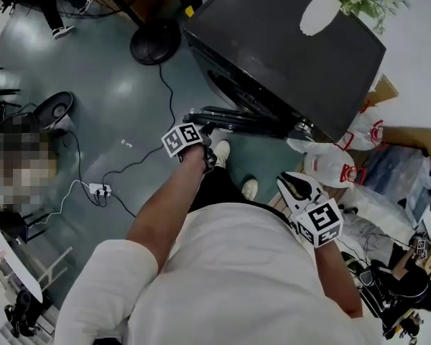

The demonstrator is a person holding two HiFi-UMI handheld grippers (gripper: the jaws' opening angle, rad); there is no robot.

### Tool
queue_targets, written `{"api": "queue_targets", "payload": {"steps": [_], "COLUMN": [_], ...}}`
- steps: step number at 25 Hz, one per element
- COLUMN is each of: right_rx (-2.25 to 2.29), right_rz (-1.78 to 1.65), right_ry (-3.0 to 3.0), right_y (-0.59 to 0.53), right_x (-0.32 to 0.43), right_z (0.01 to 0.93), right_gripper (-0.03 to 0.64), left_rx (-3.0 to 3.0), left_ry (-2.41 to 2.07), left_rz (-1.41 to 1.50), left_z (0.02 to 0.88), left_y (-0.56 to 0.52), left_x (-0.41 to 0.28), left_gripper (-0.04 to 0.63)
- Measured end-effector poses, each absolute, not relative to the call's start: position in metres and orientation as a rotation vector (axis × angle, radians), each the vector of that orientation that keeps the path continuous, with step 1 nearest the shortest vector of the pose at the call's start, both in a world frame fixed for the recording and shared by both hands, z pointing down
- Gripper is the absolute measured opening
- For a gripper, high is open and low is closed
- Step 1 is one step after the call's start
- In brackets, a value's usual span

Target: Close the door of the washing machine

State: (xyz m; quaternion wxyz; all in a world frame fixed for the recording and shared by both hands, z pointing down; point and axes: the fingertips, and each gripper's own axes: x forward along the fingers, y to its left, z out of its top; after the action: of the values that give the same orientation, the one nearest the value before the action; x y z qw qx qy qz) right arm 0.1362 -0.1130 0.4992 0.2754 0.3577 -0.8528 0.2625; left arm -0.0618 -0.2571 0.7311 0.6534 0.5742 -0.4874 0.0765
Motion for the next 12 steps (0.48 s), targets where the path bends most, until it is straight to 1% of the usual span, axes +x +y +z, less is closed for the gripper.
{"api": "queue_targets", "payload": {"steps": [12], "right_rx": [1.112], "right_rz": [0.759], "right_ry": [-2.234], "right_y": [-0.146], "right_x": [0.132], "right_z": [0.500], "right_gripper": [0.060], "left_rx": [1.405], "left_ry": [-1.011], "left_rz": [0.255], "left_z": [0.730], "left_y": [-0.320], "left_x": [-0.043], "left_gripper": [0.114]}}
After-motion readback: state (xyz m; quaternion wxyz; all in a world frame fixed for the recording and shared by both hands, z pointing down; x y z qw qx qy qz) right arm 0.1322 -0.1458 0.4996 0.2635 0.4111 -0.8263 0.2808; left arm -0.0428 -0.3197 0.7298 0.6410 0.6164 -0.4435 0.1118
